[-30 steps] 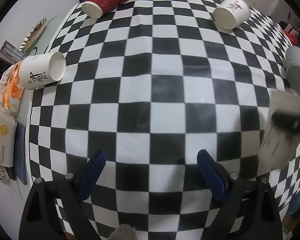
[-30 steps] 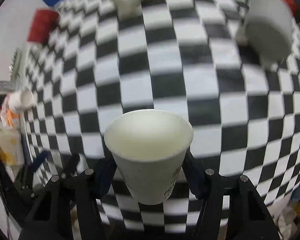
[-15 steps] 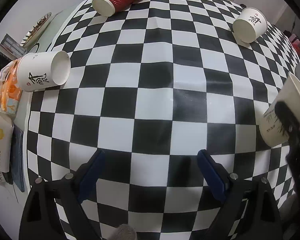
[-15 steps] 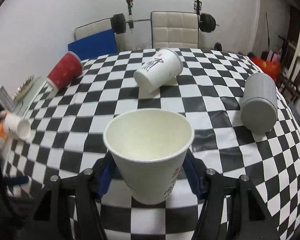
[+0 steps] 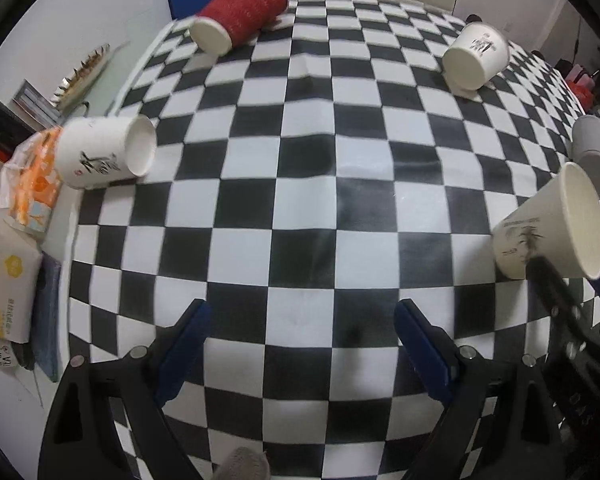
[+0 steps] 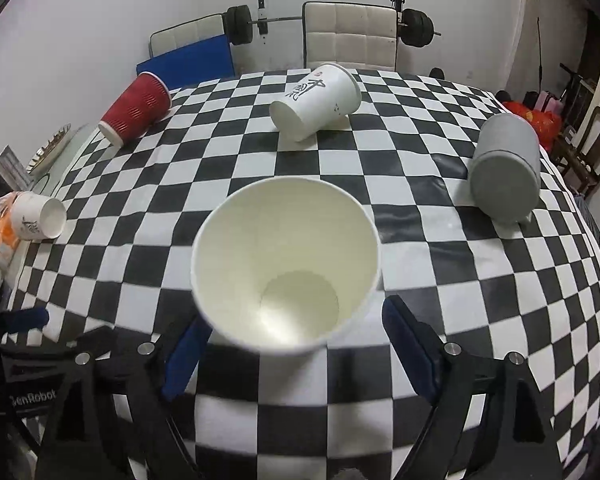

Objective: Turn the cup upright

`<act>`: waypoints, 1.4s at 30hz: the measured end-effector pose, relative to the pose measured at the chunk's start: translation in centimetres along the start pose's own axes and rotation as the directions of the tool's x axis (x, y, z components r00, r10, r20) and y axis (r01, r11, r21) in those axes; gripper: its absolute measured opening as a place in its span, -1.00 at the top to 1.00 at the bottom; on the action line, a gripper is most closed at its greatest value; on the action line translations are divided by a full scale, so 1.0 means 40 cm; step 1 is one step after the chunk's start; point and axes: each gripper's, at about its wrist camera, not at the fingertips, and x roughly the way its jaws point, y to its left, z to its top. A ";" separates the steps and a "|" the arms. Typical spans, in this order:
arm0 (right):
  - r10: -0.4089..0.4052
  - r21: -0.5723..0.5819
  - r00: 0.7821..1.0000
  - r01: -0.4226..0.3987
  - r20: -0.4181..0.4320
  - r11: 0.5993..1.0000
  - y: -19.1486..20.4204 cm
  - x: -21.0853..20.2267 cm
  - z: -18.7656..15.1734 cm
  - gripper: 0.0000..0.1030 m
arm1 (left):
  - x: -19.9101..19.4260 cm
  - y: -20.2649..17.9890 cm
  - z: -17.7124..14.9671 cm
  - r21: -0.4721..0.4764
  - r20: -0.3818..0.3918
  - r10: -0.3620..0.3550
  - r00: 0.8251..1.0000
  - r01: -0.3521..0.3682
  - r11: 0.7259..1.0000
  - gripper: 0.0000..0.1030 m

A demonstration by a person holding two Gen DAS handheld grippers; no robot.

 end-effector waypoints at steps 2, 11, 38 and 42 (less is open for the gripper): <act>-0.013 0.001 1.000 0.013 -0.009 1.000 -0.006 -0.030 -0.006 -0.70 | -0.042 -0.014 -0.003 -0.007 0.021 0.010 1.000 -0.010 1.000 -0.81; -0.080 0.062 0.990 0.087 -0.117 0.994 -0.106 -0.277 -0.009 -0.70 | -0.318 -0.054 -0.064 -0.028 0.156 0.021 0.988 -0.017 0.999 -0.81; -0.069 0.012 0.990 0.068 0.119 0.998 -0.173 -1.052 0.033 -0.71 | -0.876 -0.124 -0.212 -0.059 0.422 0.006 0.907 0.021 0.998 -0.81; -0.068 0.004 0.987 0.068 0.145 0.998 -0.167 -1.101 0.033 -0.71 | -0.910 -0.121 -0.221 -0.063 0.444 0.005 0.896 0.026 0.998 -0.81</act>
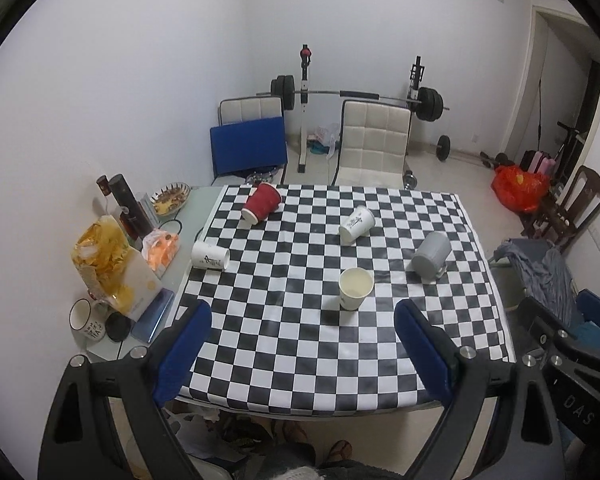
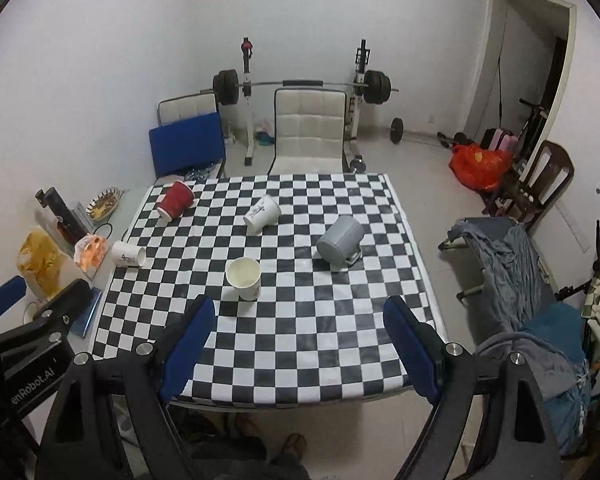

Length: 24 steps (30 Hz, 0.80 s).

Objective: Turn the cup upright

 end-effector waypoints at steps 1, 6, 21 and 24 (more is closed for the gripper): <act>-0.002 -0.003 1.000 0.002 0.006 1.000 0.002 -0.009 0.001 -0.71 | -0.006 0.000 0.001 -0.001 0.003 -0.002 1.000 0.002 1.000 -0.81; -0.007 -0.005 0.999 0.008 0.033 1.000 0.003 -0.045 0.008 -0.71 | -0.030 0.003 0.005 -0.003 0.019 -0.010 1.000 0.010 1.000 -0.81; 0.013 -0.003 0.998 -0.013 0.059 1.000 -0.003 -0.079 0.014 -0.77 | -0.064 0.012 0.007 -0.026 0.058 0.014 0.998 -0.012 1.000 -0.81; 0.013 -0.005 0.998 -0.013 0.059 1.000 -0.003 -0.081 0.017 -0.78 | -0.070 0.016 0.008 -0.031 0.064 0.016 0.998 -0.014 0.999 -0.81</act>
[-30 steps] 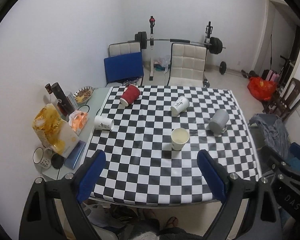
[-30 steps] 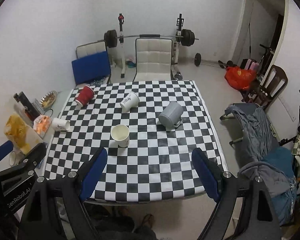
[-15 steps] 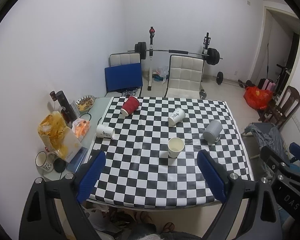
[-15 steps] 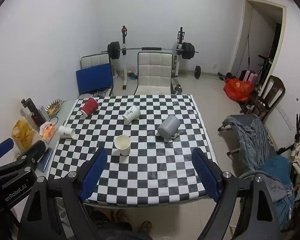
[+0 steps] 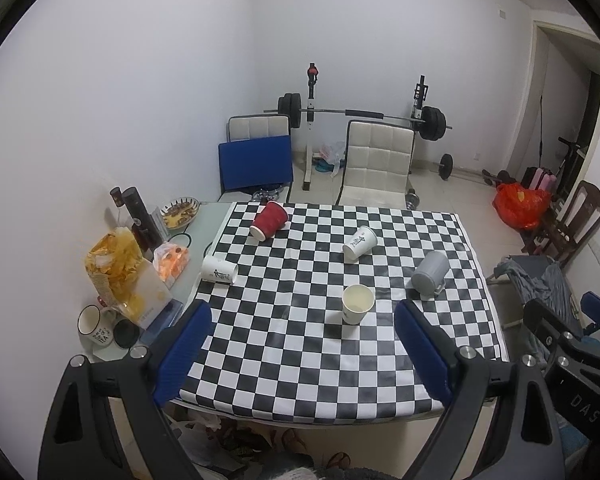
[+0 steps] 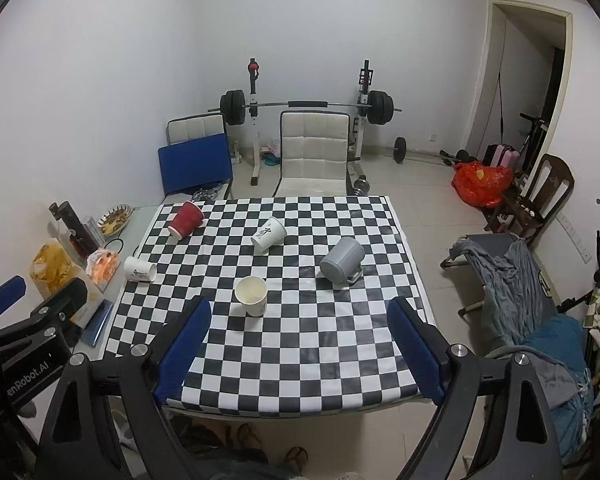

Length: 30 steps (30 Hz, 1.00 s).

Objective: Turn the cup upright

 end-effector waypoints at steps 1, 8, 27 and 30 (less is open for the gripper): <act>-0.002 -0.002 1.000 0.002 0.001 1.000 0.001 -0.001 0.002 -0.78 | -0.002 0.001 0.001 -0.002 0.002 -0.002 1.000 0.002 1.000 -0.81; -0.008 -0.003 1.000 0.008 0.011 1.000 0.006 -0.006 0.008 -0.79 | -0.008 0.000 0.003 0.004 0.001 -0.012 1.000 0.012 1.000 -0.81; -0.013 -0.010 0.999 0.013 0.035 1.000 0.025 -0.014 0.007 -0.80 | -0.018 -0.001 0.013 0.010 0.016 -0.011 1.000 0.011 1.000 -0.81; -0.011 -0.010 0.999 0.012 0.035 1.000 0.025 -0.014 0.006 -0.81 | -0.022 0.003 0.019 0.007 0.020 -0.006 1.000 0.005 1.000 -0.81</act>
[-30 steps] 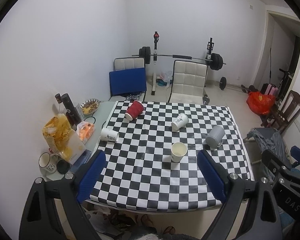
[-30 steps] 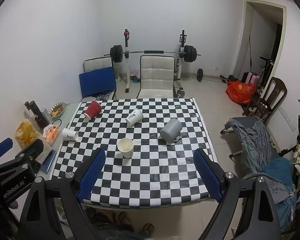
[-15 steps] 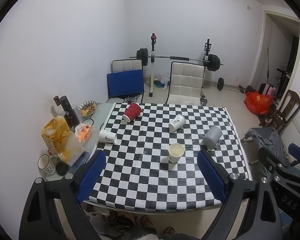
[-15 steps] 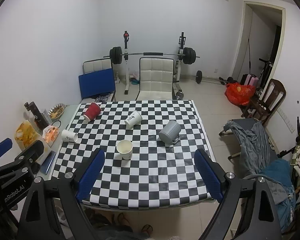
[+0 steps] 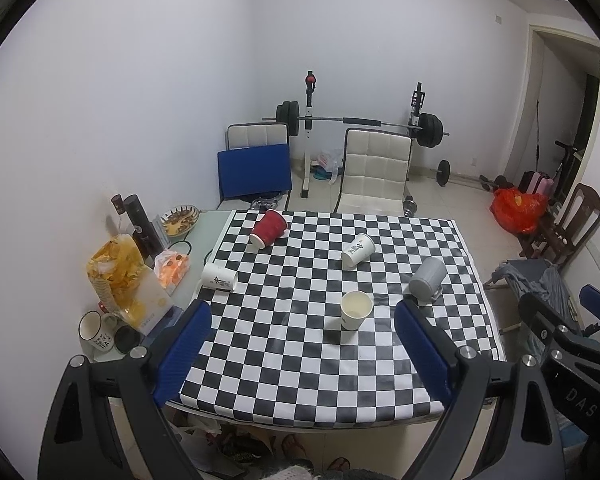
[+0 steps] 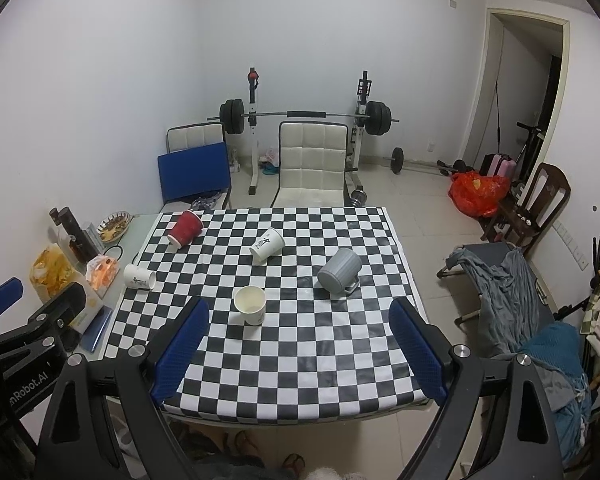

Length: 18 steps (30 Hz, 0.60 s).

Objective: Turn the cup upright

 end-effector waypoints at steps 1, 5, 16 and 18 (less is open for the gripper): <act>0.001 0.002 1.000 -0.001 0.000 1.000 0.000 0.000 0.000 -0.81 | -0.001 0.000 0.002 -0.002 0.000 0.000 1.000 0.000 1.000 -0.81; -0.003 0.000 1.000 0.003 0.005 1.000 0.006 -0.001 0.003 -0.82 | -0.001 0.004 0.004 -0.005 0.005 0.003 1.000 -0.003 1.000 -0.81; -0.003 -0.008 1.000 0.003 0.009 1.000 0.008 -0.002 0.007 -0.83 | -0.001 0.013 0.006 -0.008 0.008 0.004 1.000 -0.004 1.000 -0.81; -0.001 -0.008 1.000 0.001 0.009 1.000 0.010 -0.001 0.011 -0.83 | -0.001 0.018 0.007 -0.010 0.007 0.008 1.000 -0.008 1.000 -0.81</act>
